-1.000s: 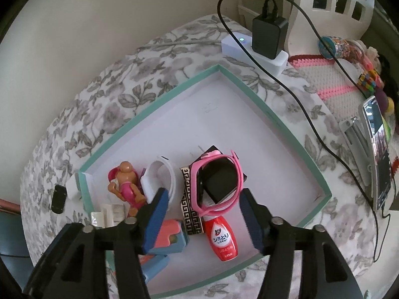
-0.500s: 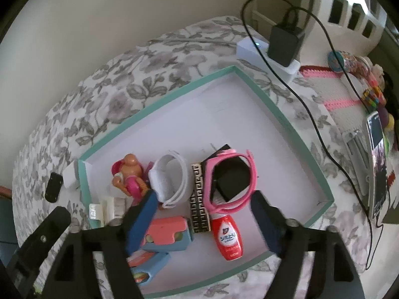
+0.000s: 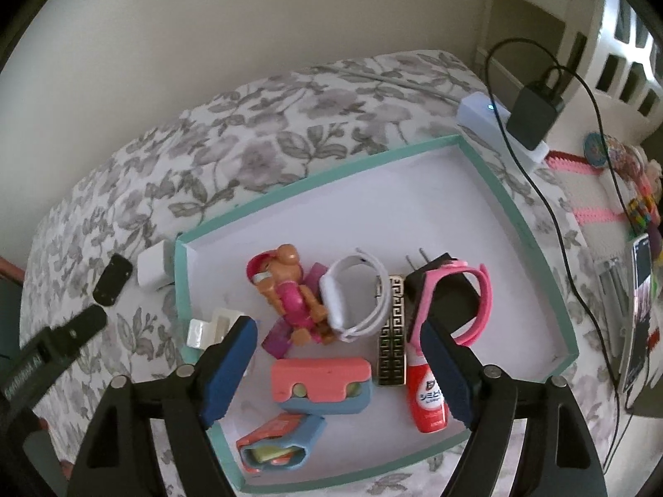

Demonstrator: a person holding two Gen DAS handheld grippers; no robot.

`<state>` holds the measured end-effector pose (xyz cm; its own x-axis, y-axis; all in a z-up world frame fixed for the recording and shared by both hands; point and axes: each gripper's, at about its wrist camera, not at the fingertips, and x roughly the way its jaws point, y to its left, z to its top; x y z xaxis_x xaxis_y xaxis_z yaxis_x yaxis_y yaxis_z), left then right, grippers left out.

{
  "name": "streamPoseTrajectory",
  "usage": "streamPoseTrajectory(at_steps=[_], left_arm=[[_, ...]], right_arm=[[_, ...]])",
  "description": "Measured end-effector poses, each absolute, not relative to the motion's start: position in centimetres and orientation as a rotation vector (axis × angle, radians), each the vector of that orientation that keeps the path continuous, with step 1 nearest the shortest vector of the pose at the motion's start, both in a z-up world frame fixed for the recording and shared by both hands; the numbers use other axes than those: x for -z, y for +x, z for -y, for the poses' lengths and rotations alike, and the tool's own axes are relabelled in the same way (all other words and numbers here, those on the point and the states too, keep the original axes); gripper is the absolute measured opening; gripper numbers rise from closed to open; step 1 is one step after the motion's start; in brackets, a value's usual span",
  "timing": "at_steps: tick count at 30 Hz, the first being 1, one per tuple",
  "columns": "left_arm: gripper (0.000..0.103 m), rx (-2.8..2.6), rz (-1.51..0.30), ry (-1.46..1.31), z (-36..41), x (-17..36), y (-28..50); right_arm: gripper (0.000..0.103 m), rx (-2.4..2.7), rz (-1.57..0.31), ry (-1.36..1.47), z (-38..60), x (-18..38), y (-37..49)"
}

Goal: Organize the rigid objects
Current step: 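Move both open grippers back toward the black toy car and white charger cube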

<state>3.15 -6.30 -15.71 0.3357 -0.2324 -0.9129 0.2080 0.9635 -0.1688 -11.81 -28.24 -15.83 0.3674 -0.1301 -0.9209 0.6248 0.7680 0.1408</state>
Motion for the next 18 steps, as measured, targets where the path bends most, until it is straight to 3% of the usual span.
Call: streamPoseTrajectory(at_steps=[1, 3, 5, 7, 8, 18], left_arm=[[0.084, 0.273, -1.195, -0.032, 5.8, 15.8, 3.5], [0.084, 0.253, -1.191, -0.044, 5.0, 15.8, 3.9], [0.086, 0.230, -1.181, -0.057, 4.0, 15.8, 4.4], [0.098, 0.215, -1.172, -0.069, 3.2, 15.8, 4.8], [0.100, 0.206, -1.161, -0.079, 2.6, 15.7, 5.1], [0.100, 0.140, -1.095, -0.119, -0.9, 15.3, 7.2]], right_arm=[[0.086, 0.511, -1.102, 0.504, 27.9, 15.8, -11.6], [0.103, 0.505, -1.108, 0.485, 27.4, 15.9, -11.3], [0.103, 0.487, -1.099, 0.469, 26.8, 15.7, -11.0], [0.103, 0.467, -1.082, 0.458, 26.2, 15.4, -10.7], [0.103, 0.458, -1.074, 0.454, 26.0, 15.3, -10.6], [0.103, 0.333, -1.013, 0.432, 22.9, 14.6, -8.8]])
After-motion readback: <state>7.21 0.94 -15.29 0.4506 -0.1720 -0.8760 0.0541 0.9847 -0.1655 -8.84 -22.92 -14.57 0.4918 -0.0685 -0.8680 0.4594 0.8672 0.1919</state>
